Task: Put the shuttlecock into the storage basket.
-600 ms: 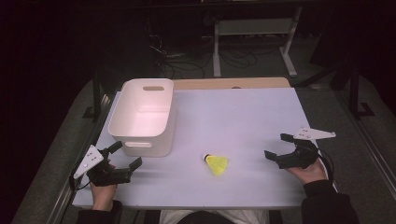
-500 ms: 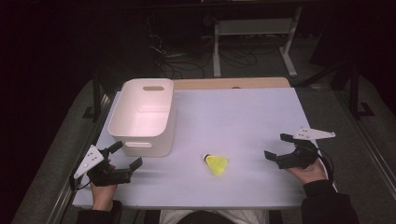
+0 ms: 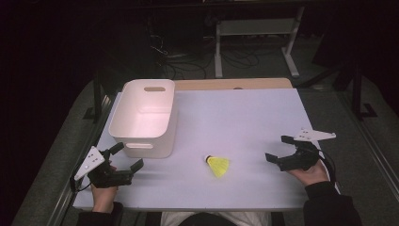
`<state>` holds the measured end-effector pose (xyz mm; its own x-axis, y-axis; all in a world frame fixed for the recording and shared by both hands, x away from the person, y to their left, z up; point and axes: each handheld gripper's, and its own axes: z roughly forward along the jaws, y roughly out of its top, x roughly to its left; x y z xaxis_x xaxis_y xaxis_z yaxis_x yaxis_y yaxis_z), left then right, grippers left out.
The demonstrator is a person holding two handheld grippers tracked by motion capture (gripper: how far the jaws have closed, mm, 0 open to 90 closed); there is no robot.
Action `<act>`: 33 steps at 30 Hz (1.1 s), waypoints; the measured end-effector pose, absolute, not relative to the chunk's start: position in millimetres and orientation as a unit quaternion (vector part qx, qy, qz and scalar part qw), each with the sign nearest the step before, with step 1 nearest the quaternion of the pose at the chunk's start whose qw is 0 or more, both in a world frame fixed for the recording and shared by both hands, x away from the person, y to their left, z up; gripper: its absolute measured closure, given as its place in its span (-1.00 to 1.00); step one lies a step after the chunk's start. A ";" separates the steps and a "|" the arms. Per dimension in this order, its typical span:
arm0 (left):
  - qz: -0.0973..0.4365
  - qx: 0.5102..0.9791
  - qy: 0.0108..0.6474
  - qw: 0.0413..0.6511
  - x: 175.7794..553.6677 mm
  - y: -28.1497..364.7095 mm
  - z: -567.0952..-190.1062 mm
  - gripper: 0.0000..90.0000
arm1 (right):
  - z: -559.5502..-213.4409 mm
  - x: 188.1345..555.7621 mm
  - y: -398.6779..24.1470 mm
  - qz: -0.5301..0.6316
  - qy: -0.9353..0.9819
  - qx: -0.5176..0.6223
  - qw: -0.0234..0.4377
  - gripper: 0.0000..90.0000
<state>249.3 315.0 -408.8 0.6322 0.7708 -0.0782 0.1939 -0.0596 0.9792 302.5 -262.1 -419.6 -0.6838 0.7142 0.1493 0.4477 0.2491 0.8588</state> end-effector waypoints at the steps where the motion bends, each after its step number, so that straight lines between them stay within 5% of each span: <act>1: 0.245 0.686 0.351 0.589 249.2 315.2 -408.8 -1.00 | -419.3 302.4 -261.9 0.486 0.778 0.373 0.138 -1.00; 33: 0.244 0.691 0.347 0.585 249.7 314.8 -409.2 -1.00 | -403.9 312.6 -238.1 0.468 0.801 0.350 0.125 -1.00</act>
<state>249.7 314.8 -409.2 0.6392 0.7660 -0.0683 0.1943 -0.0749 0.9781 312.6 -238.1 -403.9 -0.7235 0.6784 0.1280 0.4443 0.3157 0.8384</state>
